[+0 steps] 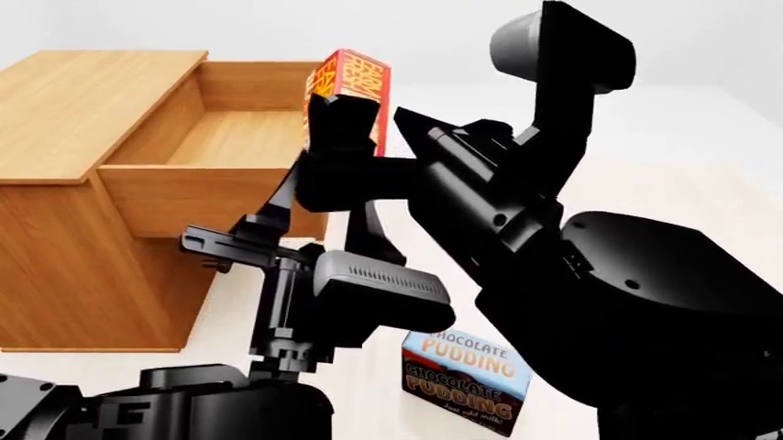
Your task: Put the butter at the back in the top drawer of the cabinet and close it.
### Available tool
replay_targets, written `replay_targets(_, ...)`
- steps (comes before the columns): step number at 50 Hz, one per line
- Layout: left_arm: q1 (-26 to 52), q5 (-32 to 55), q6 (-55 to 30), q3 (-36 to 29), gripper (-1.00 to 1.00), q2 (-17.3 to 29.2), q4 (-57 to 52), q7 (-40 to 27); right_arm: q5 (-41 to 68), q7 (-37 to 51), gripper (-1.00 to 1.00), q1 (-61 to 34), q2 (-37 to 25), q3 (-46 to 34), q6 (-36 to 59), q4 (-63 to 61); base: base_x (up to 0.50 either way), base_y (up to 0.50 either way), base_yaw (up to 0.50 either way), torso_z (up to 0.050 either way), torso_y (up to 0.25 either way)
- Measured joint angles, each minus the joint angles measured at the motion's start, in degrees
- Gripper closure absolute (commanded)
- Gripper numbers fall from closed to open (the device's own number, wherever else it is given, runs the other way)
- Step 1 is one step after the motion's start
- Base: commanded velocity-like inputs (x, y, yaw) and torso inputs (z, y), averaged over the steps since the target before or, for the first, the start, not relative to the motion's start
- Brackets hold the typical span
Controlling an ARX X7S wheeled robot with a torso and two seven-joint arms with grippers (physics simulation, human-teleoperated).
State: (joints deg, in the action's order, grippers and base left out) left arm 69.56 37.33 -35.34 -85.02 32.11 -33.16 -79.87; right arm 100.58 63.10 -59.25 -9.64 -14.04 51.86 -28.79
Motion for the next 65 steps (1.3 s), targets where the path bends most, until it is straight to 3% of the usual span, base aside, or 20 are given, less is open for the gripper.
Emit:
replay_targets(13, -0.1, 1.8, 0.2, 0.4, 1.0, 0.7, 1.2, 1.4, 4.4, 2.1, -1.0, -2.1, -2.5, 1.4, -1.4, -2.5, 0.0, 0.0, 0.0, 0.0, 0.001)
replay_targets(37, 6.1, 6.6, -2.4, 6.2, 1.0, 5.2, 3.6, 5.4, 15.3, 7.6, -1.0, -2.3, -13.3, 10.0, -5.1, -10.7, 0.0, 0.0, 0.0, 0.0, 0.001)
replay_targets(65, 10.1, 18.1, 8.5, 15.9, 1.0, 5.8, 25.9, 29.7, 11.5, 5.7, -1.0, 1.6, -18.1, 12.5, -3.1, -12.8, 0.0, 0.0, 0.0, 0.001, 0.001)
